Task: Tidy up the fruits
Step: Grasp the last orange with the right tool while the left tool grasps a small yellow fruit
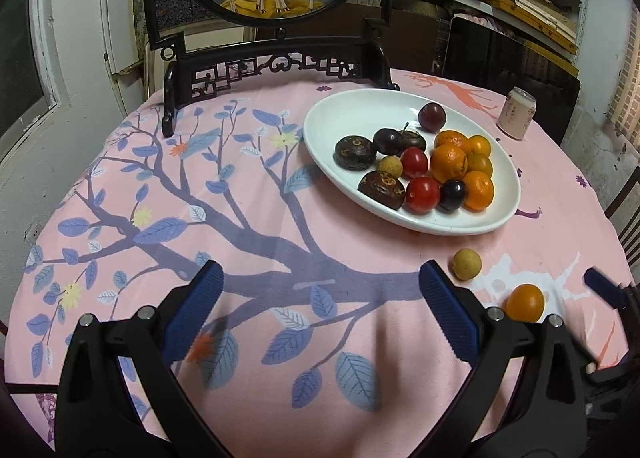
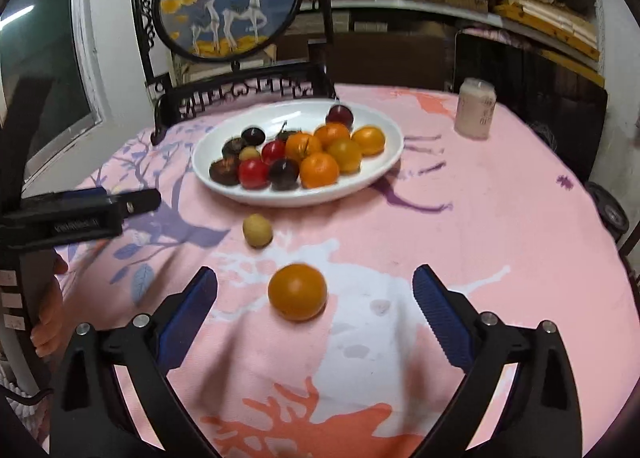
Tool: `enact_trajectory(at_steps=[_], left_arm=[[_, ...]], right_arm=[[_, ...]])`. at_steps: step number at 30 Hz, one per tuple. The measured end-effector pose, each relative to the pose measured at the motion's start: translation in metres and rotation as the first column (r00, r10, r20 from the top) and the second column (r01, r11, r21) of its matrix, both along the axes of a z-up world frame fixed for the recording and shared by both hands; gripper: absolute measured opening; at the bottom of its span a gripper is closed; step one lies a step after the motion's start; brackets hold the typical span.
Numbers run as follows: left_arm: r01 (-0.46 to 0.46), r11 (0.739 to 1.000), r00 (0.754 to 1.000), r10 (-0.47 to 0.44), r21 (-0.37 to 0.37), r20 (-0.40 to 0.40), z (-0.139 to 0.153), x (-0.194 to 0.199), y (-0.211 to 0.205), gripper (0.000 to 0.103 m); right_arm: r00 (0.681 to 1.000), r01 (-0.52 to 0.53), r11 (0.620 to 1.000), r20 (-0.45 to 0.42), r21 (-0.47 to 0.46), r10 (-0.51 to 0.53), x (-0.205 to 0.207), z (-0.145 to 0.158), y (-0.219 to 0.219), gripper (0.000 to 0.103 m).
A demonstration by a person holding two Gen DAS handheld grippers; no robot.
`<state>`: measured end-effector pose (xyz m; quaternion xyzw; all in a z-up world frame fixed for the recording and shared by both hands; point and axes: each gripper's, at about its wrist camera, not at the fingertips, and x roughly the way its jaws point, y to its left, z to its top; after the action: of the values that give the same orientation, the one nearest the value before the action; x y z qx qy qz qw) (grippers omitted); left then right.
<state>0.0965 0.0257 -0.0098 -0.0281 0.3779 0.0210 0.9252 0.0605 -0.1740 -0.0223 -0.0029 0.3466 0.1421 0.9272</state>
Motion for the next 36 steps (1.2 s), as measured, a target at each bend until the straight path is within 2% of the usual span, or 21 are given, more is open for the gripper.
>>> enact_trajectory(at_steps=[6, 8, 10, 15, 19, 21, 23, 24, 26, 29, 32, 36], left_arm=[[0.017, 1.0, 0.999, -0.017, -0.021, -0.03, -0.004, 0.004, 0.0, 0.1], [0.023, 1.0, 1.0, -0.023, -0.016, -0.022, -0.004, 0.002, -0.002, 0.1], [0.012, 1.0, 1.0, -0.012, -0.006, -0.011, -0.002, 0.001, -0.002, 0.1], [0.001, 1.0, 1.0, -0.001, 0.011, -0.015, -0.003, 0.002, -0.002, 0.099], [0.015, 0.999, 1.0, -0.015, 0.029, -0.019, -0.005, 0.002, -0.006, 0.095], [0.023, 0.999, 0.999, -0.023, 0.03, -0.022, -0.006, 0.003, -0.008, 0.093], [0.038, 0.999, 0.999, -0.037, 0.029, -0.025, -0.007, 0.003, -0.01, 0.087], [0.047, 0.998, 0.999, -0.047, 0.029, -0.026, -0.007, 0.002, -0.012, 0.085], [0.07, 0.997, 0.997, -0.07, 0.028, -0.026, -0.008, 0.002, -0.016, 0.074], [0.126, 0.992, 0.992, -0.126, 0.015, -0.033, -0.01, 0.001, -0.025, 0.065], [0.182, 0.983, 0.983, -0.182, 0.003, -0.033, -0.012, -0.001, -0.036, 0.059], [0.263, 0.965, 0.964, -0.263, -0.003, -0.027, -0.014, -0.003, -0.057, 0.058]], right_arm=[[0.999, -0.036, 0.998, -0.024, -0.049, 0.035, 0.0, -0.007, 0.013, 0.098], [0.999, -0.028, 0.998, -0.031, -0.058, 0.026, 0.0, -0.008, 0.013, 0.087], [0.999, -0.029, 0.998, -0.048, -0.051, 0.026, 0.003, -0.01, 0.013, 0.081], [0.995, -0.029, 0.999, -0.093, -0.04, 0.026, 0.009, -0.015, 0.013, 0.074], [0.988, -0.051, 0.998, -0.146, -0.027, 0.046, 0.016, -0.022, 0.017, 0.055], [0.984, -0.044, 0.999, -0.173, -0.009, 0.042, 0.02, -0.025, 0.015, 0.052], [0.984, -0.041, 0.999, -0.171, 0.007, 0.041, 0.021, -0.024, 0.014, 0.038], [0.984, -0.039, 0.999, -0.174, 0.012, 0.041, 0.021, -0.025, 0.013, 0.037], [0.984, -0.039, 0.999, -0.172, 0.016, 0.041, 0.021, -0.024, 0.012, 0.036], [0.992, -0.018, 1.0, -0.127, -0.008, 0.017, 0.018, -0.016, 0.007, 0.036], [0.996, 0.064, 0.998, -0.068, -0.008, -0.064, 0.018, -0.002, -0.012, 0.036], [0.988, 0.152, 0.988, -0.038, 0.034, -0.15, 0.021, 0.01, -0.039, 0.036]])
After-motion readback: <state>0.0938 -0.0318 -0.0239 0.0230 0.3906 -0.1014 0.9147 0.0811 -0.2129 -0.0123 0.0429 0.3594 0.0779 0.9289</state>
